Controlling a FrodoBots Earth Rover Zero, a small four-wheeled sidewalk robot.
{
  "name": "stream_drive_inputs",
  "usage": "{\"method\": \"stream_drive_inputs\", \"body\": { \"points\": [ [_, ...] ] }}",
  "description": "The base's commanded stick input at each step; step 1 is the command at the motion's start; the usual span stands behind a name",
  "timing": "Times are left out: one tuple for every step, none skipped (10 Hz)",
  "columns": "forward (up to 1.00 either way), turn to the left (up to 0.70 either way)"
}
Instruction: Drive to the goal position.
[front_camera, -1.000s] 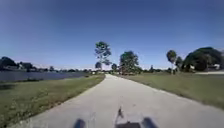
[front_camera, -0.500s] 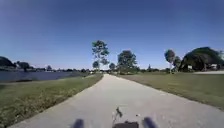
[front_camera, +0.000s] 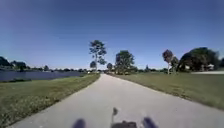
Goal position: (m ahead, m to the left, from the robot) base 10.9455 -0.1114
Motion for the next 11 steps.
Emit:
{"method": "stream_drive_inputs", "body": {
  "points": [
    [0.85, 0.34],
    [0.85, 0.27],
    [0.85, 0.09],
    [0.85, 0.03],
    [0.85, 0.00],
    [0.85, 0.00],
    [0.85, 0.00],
    [0.85, 0.00],
    [0.85, 0.00],
    [0.85, 0.00],
    [0.85, 0.00]
  ]
}}
